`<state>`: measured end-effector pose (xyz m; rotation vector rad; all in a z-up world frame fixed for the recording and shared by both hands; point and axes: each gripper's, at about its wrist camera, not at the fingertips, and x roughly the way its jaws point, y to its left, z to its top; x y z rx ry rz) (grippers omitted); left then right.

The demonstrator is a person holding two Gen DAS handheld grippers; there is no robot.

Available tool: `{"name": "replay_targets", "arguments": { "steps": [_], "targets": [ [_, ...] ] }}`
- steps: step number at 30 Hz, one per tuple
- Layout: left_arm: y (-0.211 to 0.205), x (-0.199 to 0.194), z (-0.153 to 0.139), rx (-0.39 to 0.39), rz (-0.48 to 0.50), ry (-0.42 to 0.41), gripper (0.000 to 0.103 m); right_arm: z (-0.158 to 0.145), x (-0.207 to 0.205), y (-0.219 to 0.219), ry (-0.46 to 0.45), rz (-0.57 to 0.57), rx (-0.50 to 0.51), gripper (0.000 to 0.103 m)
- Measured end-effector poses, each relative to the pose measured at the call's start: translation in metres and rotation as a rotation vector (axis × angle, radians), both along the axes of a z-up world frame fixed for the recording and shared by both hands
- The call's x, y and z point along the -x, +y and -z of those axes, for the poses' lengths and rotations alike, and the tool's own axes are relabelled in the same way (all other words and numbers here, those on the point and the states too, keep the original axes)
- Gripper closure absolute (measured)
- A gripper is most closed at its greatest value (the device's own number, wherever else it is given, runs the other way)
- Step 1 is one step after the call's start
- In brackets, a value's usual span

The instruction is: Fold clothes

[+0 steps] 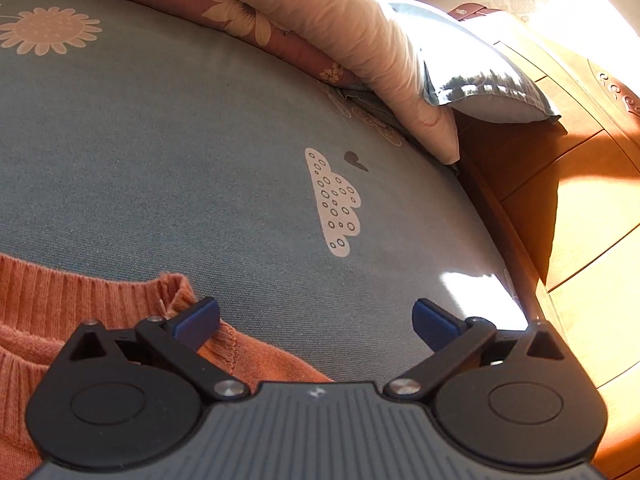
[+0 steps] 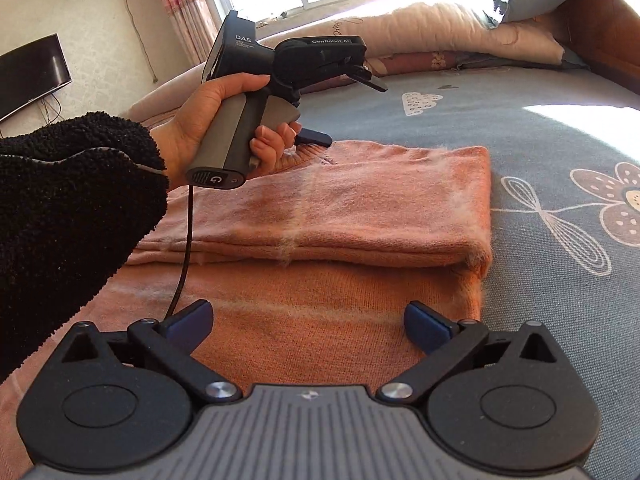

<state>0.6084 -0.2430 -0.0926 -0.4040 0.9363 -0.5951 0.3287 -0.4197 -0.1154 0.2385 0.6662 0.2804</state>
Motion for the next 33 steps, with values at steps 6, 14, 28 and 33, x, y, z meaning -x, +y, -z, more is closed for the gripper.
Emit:
{"name": "replay_targets", "arguments": {
  "steps": [6,14,28,33],
  "targets": [
    [0.009,0.0,-0.007,0.007,0.007,-0.033,0.001,0.002,0.004,0.005,-0.011,0.0,0.043,0.0],
    [0.004,-0.022,0.013,-0.034,-0.062,-0.041,0.001,0.002,0.003,0.007,-0.012,0.004,0.056,0.0],
    [-0.021,-0.012,0.009,-0.032,0.026,-0.03,0.001,0.003,0.001,0.011,-0.016,0.0,0.087,0.0],
    [-0.02,-0.012,0.002,-0.048,-0.018,-0.009,0.001,0.002,0.001,0.012,-0.012,0.005,0.084,0.0]
  ]
}}
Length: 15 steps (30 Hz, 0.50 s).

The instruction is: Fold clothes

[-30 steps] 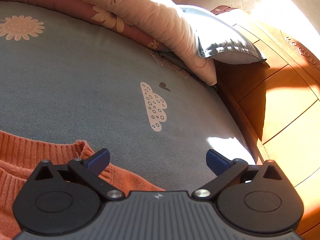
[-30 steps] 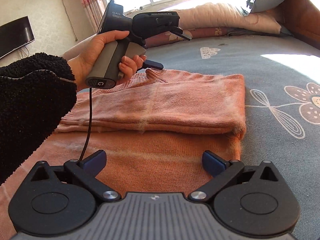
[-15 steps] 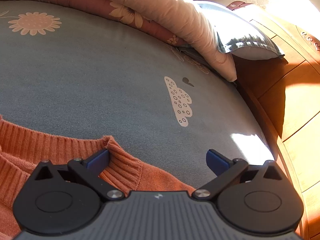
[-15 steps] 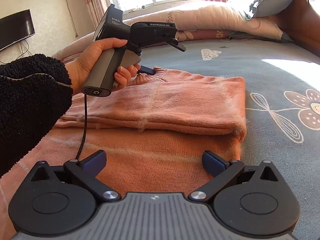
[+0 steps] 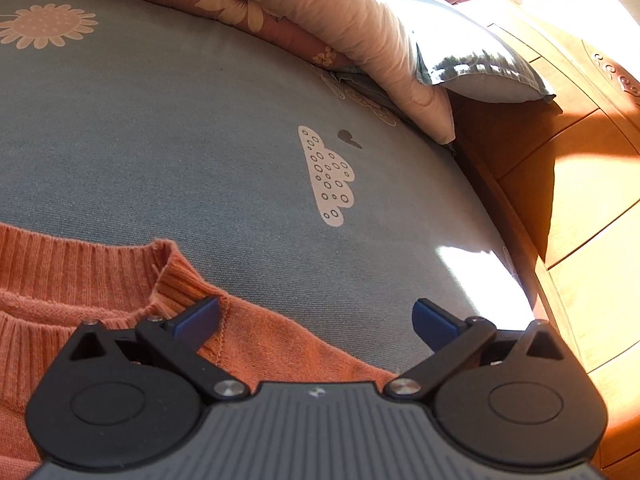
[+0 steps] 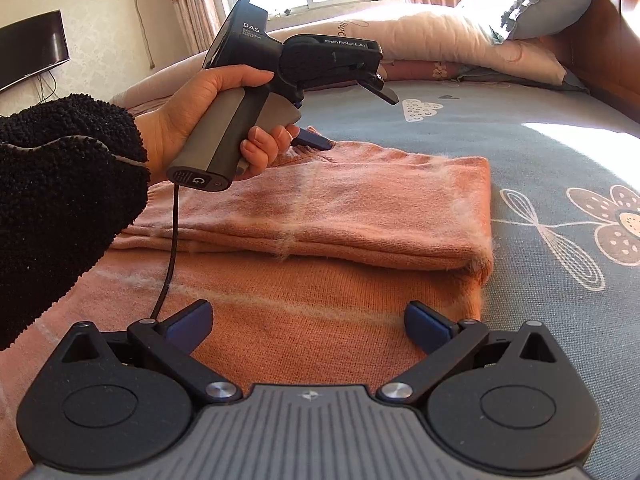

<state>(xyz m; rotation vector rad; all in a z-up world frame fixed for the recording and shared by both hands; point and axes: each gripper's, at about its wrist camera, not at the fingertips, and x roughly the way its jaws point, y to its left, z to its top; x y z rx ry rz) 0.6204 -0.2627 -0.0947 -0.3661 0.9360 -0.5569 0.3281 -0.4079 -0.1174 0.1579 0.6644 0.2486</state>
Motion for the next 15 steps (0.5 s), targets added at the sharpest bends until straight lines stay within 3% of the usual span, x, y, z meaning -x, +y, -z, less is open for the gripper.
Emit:
{"name": "replay_targets", "arguments": {
  "steps": [4,8,15],
  "targets": [
    [0.01,0.023,-0.037,-0.074,0.024,-0.029,0.001,-0.007,0.001,-0.004,0.02,0.024,-0.028,0.0],
    [0.039,0.058,-0.097,-0.159,0.036,-0.083,0.001,-0.015,0.003,-0.009,0.042,0.05,-0.058,0.0],
    [0.099,0.139,-0.201,-0.311,0.018,-0.188,0.001,-0.055,0.019,-0.021,-0.03,0.141,-0.165,0.0]
  ]
}}
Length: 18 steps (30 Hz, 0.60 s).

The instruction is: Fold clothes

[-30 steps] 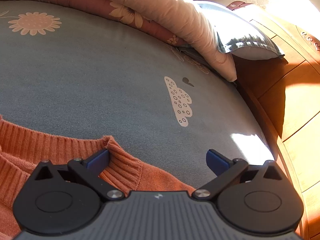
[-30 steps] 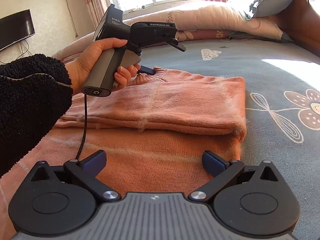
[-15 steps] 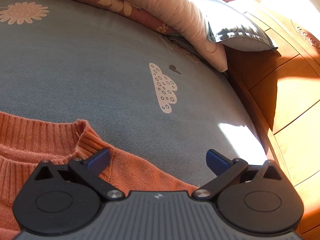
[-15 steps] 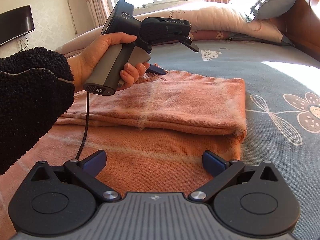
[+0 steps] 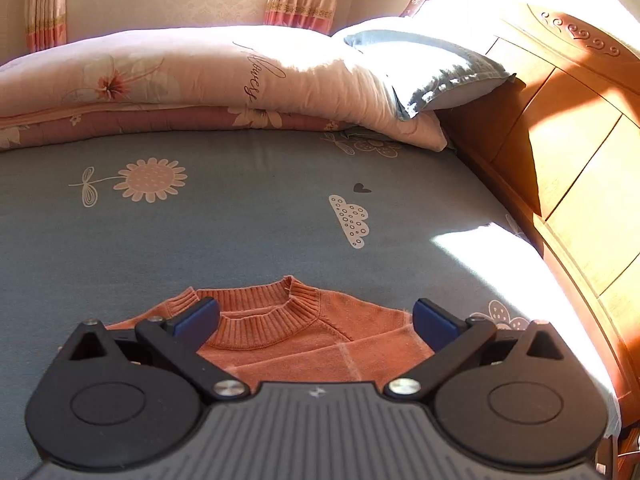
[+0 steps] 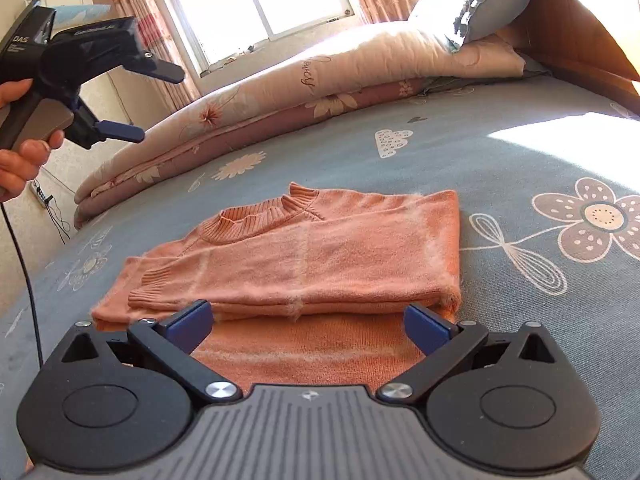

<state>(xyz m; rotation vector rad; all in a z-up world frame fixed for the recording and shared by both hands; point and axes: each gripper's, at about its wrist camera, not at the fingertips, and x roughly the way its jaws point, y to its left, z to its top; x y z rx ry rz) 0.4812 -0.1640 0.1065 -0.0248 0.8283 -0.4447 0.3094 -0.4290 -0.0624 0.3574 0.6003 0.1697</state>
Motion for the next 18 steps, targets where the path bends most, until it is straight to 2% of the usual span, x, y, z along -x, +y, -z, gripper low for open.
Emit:
{"name": "replay_targets", "arguments": {
  "steps": [3,5,7,13,15,18],
  "targets": [
    [0.018,0.03,-0.008,-0.076,0.004,-0.011,0.001,-0.001,-0.004,0.009,0.036,0.003,0.014,0.0],
    [0.031,0.045,0.009,-0.113,0.011,-0.002,0.001,0.007,-0.01,0.021,0.086,-0.017,0.055,0.0],
    [0.045,0.058,0.042,-0.124,-0.007,0.006,0.001,0.016,-0.014,0.032,0.124,-0.023,0.108,0.0],
    [0.076,0.083,0.155,-0.151,-0.054,0.099,0.001,0.031,-0.02,0.049,0.144,-0.008,0.213,0.0],
    [0.081,0.087,0.183,-0.168,-0.08,0.118,0.001,0.037,-0.021,0.055,0.151,-0.003,0.247,0.0],
    [0.083,0.1,0.212,-0.232,-0.07,0.11,0.001,0.044,-0.024,0.064,0.161,0.004,0.3,0.0]
  ]
}}
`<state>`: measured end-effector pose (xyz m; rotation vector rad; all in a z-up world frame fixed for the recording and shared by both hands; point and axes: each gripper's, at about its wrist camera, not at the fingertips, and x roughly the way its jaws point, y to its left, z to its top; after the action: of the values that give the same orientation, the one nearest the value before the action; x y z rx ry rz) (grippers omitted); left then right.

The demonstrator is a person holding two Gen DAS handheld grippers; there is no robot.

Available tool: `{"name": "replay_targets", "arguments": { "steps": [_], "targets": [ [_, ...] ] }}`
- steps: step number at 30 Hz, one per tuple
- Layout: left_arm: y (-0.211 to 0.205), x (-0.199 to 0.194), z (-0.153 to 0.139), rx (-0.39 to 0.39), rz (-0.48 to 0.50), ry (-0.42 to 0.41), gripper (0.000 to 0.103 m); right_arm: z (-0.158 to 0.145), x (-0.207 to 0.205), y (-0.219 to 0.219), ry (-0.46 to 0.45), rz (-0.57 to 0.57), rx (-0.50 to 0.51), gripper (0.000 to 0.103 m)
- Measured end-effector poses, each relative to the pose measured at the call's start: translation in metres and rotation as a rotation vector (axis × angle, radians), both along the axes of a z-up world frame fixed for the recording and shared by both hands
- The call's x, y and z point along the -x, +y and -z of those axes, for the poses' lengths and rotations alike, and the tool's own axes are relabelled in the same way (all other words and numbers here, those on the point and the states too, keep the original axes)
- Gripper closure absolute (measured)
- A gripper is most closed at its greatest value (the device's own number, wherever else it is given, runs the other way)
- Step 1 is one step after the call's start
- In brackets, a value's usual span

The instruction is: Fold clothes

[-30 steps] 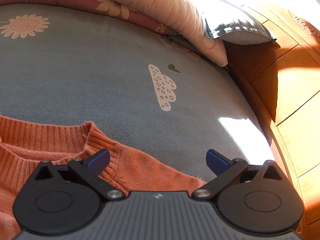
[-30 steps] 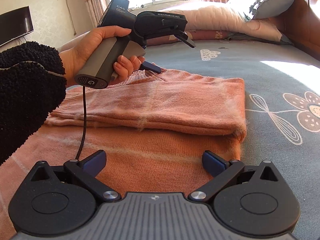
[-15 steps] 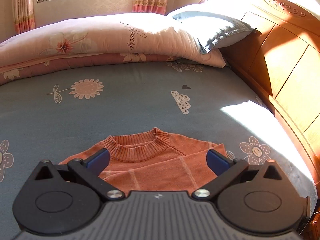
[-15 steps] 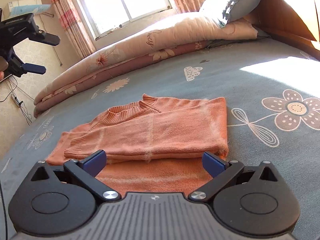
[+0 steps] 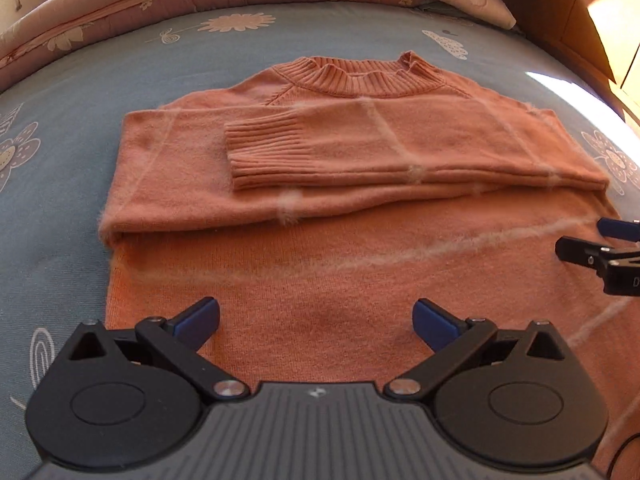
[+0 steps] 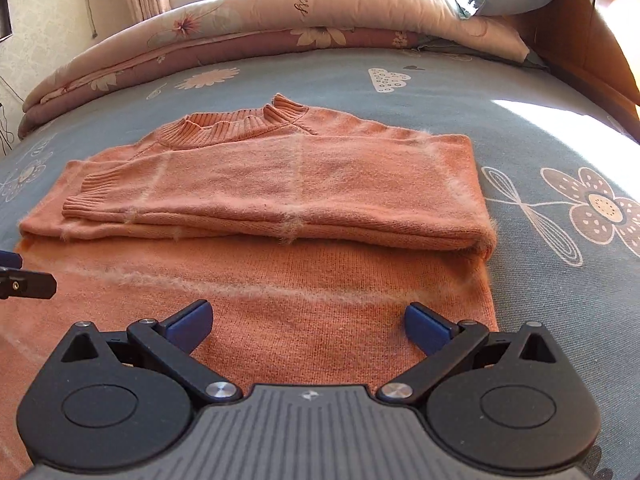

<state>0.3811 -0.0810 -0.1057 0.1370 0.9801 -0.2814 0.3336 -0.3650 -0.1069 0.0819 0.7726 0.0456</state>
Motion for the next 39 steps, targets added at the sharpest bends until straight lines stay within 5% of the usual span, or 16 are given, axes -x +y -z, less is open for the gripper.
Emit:
{"name": "replay_targets", "arguments": {
  "steps": [11,25,32,39],
  "targets": [
    [0.02,0.051,0.0,0.03,0.011,-0.07,0.001,0.004,0.009,0.005,0.036,-0.011,0.049,0.0],
    [0.056,0.164,-0.001,0.091,-0.043,-0.099,0.001,0.005,0.197,0.048,0.088,0.062,0.04,0.0],
    [0.059,0.203,0.01,0.066,-0.026,-0.199,0.001,0.011,0.237,0.055,0.027,0.064,0.045,0.0],
    [0.06,0.205,0.011,0.08,-0.034,-0.221,0.001,0.006,0.234,0.058,0.052,0.065,0.063,0.0]
  ]
}}
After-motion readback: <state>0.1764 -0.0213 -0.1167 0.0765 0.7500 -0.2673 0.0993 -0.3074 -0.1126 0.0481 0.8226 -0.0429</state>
